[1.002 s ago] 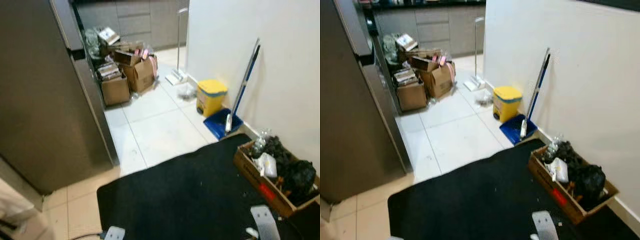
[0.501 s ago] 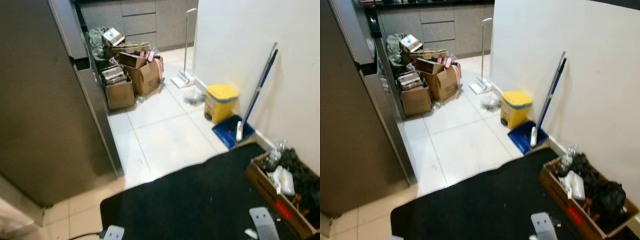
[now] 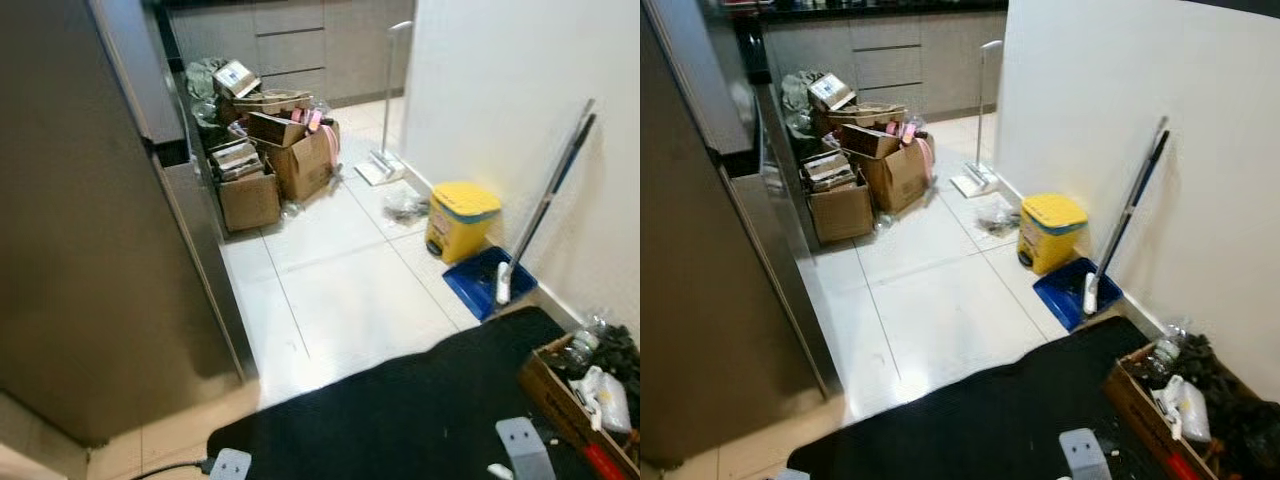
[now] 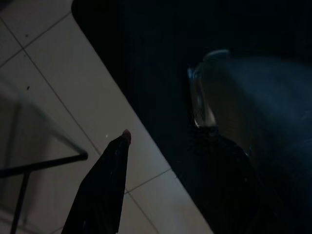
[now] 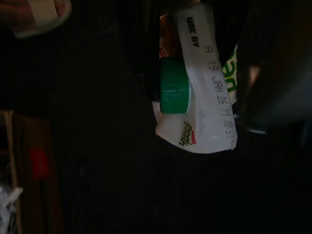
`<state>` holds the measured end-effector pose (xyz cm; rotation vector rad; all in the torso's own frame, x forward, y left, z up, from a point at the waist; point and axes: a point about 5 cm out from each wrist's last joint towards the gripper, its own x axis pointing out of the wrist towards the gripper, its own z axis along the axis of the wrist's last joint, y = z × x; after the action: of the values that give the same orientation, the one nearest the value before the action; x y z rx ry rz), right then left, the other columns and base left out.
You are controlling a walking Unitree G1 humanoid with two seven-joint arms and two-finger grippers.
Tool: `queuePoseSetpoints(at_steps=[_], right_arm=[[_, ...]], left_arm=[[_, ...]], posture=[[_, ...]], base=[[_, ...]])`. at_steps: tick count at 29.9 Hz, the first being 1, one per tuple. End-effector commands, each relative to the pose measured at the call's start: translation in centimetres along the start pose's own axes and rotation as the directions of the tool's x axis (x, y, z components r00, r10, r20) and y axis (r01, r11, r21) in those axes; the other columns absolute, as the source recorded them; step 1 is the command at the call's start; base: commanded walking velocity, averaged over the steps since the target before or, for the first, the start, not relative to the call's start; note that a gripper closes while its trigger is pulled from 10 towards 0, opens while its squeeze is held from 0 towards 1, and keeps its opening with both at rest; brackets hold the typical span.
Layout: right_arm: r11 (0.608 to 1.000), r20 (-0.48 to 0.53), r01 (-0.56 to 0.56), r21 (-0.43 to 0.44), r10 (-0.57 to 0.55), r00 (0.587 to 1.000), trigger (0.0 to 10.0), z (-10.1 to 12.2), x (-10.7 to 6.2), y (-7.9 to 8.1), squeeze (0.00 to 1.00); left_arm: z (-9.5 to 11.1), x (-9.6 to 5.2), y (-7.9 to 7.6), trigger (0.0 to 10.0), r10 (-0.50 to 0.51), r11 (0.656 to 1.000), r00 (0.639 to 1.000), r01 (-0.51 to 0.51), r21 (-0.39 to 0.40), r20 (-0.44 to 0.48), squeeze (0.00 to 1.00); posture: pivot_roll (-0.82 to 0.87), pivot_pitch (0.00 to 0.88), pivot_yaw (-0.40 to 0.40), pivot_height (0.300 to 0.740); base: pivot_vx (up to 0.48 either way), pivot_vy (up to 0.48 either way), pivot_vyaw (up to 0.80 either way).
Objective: Restocking fridge
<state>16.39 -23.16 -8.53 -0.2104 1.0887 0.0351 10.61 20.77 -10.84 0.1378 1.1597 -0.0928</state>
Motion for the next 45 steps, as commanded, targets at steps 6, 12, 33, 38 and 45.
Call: queuePoseSetpoints(at_steps=[6, 12, 33, 38, 45], right_arm=[[1.000, -0.032, -0.005, -0.012, 0.005, 0.999, 10.0, -0.90, -0.10, -0.02, 0.00], [1.000, -0.030, -0.009, -0.015, 0.008, 1.000, 10.0, -0.84, -0.09, 0.01, 0.00], [1.000, -0.027, -0.018, -0.017, 0.017, 0.999, 10.0, -0.85, -0.10, 0.05, 0.00], [0.999, -0.025, -0.041, -0.015, 0.041, 0.999, 10.0, -0.89, -0.11, 0.21, 0.00], [0.996, -0.032, -0.081, -0.020, 0.081, 0.996, 10.0, -1.07, -0.12, 0.58, 0.00]], left_arm=[[-0.07, 0.09, -0.65, 10.0, -0.022, 1.000, 1.000, 0.023, 0.006, -0.010, 0.00], [-0.04, 0.10, -0.68, 10.0, -0.022, 1.000, 1.000, 0.022, 0.006, -0.009, 0.00], [0.07, 0.10, -0.56, 10.0, -0.009, 0.999, 1.000, 0.009, -0.034, 0.001, 0.00], [-0.01, 0.07, -0.47, 10.0, -0.017, 0.999, 1.000, 0.017, -0.033, -0.002, 0.00], [0.00, 0.06, -0.36, 10.0, -0.018, 0.999, 1.000, 0.018, -0.038, -0.001, 0.00]], posture=[[-0.05, 0.000, -0.028, 0.740], [-0.05, 0.000, -0.027, 0.740], [-0.05, 0.000, -0.029, 0.740], [-0.05, 0.000, -0.027, 0.740], [-0.05, 0.000, -0.027, 0.740]], base=[[0.296, 0.000, 0.00], [0.296, 0.000, 0.00], [0.194, 0.000, 0.00], [0.000, 0.000, 0.00], [0.000, 0.000, 0.52]])
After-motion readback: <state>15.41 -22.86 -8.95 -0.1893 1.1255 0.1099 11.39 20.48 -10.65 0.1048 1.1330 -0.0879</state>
